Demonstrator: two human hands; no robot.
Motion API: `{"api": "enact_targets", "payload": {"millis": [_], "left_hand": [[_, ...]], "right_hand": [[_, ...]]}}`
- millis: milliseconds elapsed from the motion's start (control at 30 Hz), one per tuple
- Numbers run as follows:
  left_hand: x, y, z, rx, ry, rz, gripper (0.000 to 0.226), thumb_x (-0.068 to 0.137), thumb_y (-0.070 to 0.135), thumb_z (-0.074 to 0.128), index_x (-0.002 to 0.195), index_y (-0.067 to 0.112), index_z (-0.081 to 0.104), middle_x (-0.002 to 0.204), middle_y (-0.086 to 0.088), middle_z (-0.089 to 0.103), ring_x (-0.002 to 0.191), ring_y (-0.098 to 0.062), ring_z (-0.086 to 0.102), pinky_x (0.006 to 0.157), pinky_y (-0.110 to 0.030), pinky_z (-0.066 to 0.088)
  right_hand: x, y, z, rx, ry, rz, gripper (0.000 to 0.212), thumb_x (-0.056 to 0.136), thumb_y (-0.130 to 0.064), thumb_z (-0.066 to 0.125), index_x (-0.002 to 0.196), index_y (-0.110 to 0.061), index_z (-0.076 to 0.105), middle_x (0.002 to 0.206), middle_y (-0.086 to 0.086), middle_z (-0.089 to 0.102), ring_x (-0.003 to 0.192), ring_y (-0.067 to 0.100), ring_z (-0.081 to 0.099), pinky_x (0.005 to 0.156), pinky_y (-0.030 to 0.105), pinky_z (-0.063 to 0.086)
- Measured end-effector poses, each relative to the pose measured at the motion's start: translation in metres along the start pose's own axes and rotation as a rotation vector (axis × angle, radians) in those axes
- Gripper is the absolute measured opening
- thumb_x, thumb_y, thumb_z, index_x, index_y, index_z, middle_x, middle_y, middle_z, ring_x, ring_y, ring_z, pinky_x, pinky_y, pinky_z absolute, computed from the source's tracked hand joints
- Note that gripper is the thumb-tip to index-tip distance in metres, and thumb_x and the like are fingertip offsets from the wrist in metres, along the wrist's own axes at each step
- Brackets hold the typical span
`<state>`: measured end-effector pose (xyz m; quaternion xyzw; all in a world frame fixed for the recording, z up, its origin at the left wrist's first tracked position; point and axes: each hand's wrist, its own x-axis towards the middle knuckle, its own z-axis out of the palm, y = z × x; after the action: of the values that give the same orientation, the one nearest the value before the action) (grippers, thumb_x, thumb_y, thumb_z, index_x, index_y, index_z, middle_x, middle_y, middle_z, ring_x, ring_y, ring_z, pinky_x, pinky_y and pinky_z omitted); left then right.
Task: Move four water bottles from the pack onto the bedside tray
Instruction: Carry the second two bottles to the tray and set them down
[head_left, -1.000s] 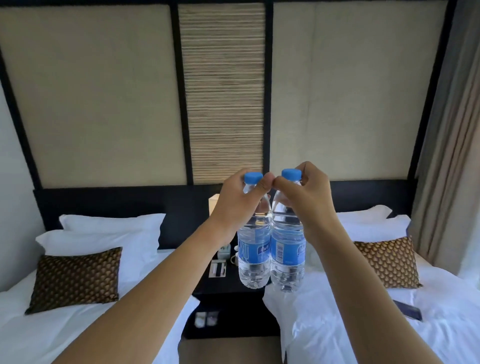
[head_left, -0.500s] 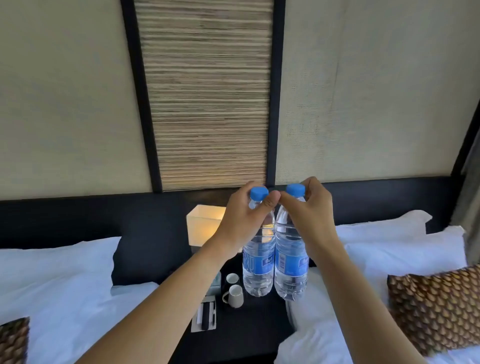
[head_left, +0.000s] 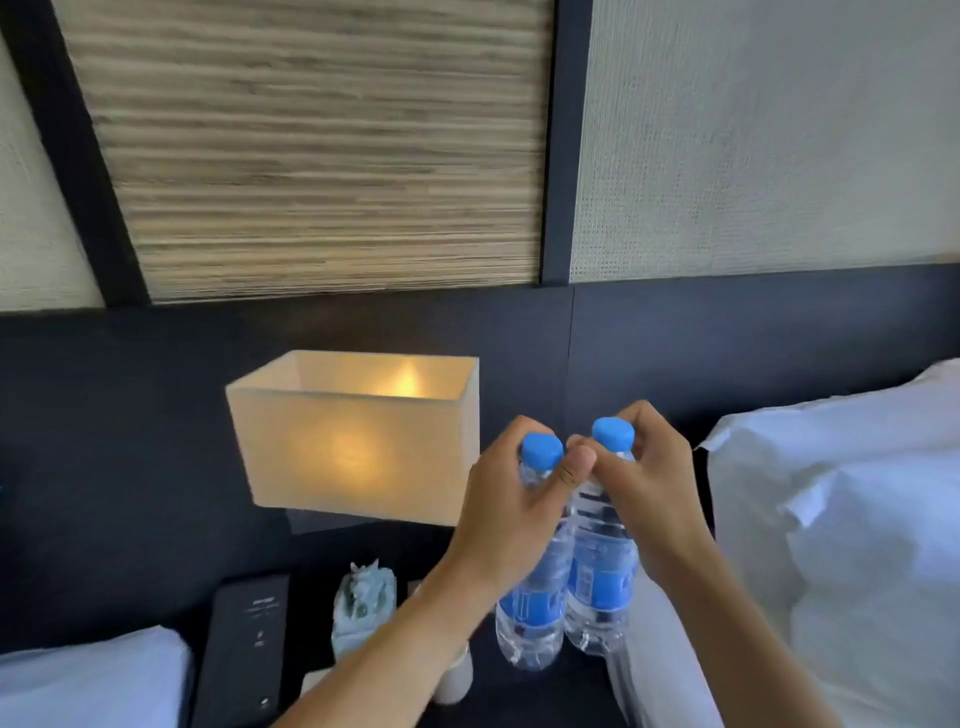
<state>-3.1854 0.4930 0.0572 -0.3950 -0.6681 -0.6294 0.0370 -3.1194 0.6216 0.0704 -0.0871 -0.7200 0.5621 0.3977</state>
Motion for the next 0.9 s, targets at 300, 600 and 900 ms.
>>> {"api": "enact_targets", "payload": {"millis": [300, 600, 900], "left_hand": [[-0.035, -0.255, 0.048, 0.040, 0.084, 0.082, 0.046, 0.088, 0.053, 0.066, 0.087, 0.009, 0.054, 0.072, -0.016, 0.058, 0.061, -0.017, 0.052, 0.058, -0.027, 0.048], [-0.031, -0.393, 0.054, 0.139, 0.164, -0.013, 0.046, 0.083, 0.065, 0.068, 0.089, 0.020, 0.060, 0.087, -0.017, 0.069, 0.080, -0.032, 0.067, 0.077, -0.050, 0.057], [-0.021, -0.445, 0.069, 0.124, 0.159, -0.082, 0.059, 0.079, 0.077, 0.065, 0.093, 0.020, 0.062, 0.098, -0.012, 0.068, 0.090, -0.023, 0.069, 0.086, -0.048, 0.060]], "right_hand": [[-0.012, 0.273, 0.049, 0.054, -0.025, -0.059, 0.047, 0.067, -0.026, 0.078, 0.084, 0.005, 0.046, 0.066, 0.008, 0.053, 0.063, 0.016, 0.049, 0.057, 0.037, 0.044], [-0.006, 0.401, 0.091, 0.053, 0.004, -0.020, 0.038, 0.077, -0.019, 0.083, 0.075, -0.003, 0.049, 0.061, 0.000, 0.052, 0.053, 0.007, 0.044, 0.051, 0.024, 0.042], [0.012, 0.452, 0.092, 0.067, -0.015, -0.023, 0.033, 0.080, -0.017, 0.084, 0.072, -0.012, 0.052, 0.063, -0.002, 0.057, 0.052, 0.002, 0.050, 0.051, 0.017, 0.046]]}}
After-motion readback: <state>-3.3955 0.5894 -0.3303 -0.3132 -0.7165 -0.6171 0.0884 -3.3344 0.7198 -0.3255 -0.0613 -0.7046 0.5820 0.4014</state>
